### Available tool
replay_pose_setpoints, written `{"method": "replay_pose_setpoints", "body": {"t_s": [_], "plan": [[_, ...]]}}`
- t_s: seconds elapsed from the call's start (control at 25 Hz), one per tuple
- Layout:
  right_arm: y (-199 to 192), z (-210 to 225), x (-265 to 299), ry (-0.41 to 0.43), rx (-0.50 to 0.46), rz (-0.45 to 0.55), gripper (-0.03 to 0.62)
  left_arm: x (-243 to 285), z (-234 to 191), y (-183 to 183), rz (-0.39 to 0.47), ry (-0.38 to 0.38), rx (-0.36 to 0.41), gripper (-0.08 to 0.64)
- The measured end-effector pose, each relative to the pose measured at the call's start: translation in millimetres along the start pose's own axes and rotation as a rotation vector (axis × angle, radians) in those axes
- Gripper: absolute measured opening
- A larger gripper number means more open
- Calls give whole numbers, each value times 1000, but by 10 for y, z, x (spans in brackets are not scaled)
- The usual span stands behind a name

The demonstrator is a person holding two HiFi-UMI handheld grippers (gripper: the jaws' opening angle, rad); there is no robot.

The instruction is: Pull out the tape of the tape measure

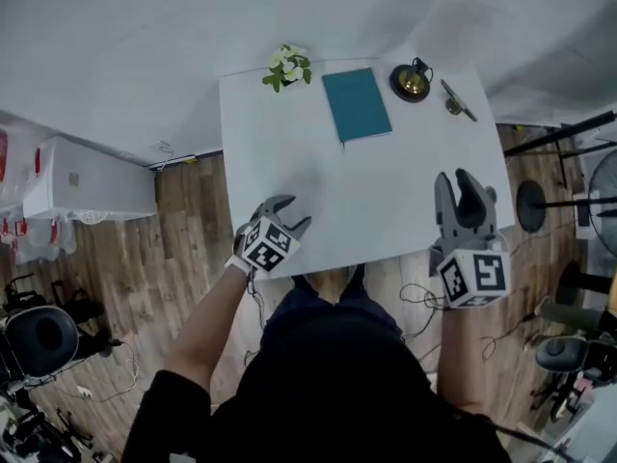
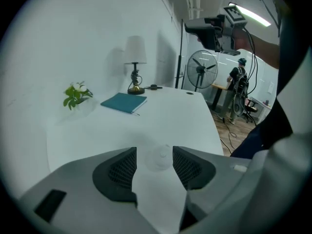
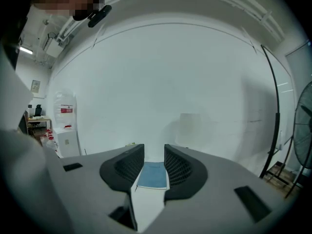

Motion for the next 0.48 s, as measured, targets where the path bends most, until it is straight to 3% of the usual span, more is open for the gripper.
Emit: {"method": "replay_pose_setpoints", "body": {"t_s": [0.24,0.48], "plan": [[-134,-55,-244,-98,32,-18,130,319,52,-17,-88,-138,74,245],[-216,8,-392,-137,51,-22,127,522,79,-40,-148,-164,40,253]]}}
Point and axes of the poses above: the fingertips, and each gripper's own axes: x forward along the fingers, z to its right, y out of its top, the point moved 10 cm from there along -x, backward along the fingers, and after that the axes turned 4 degrees about -y, right-handed, at the moved point
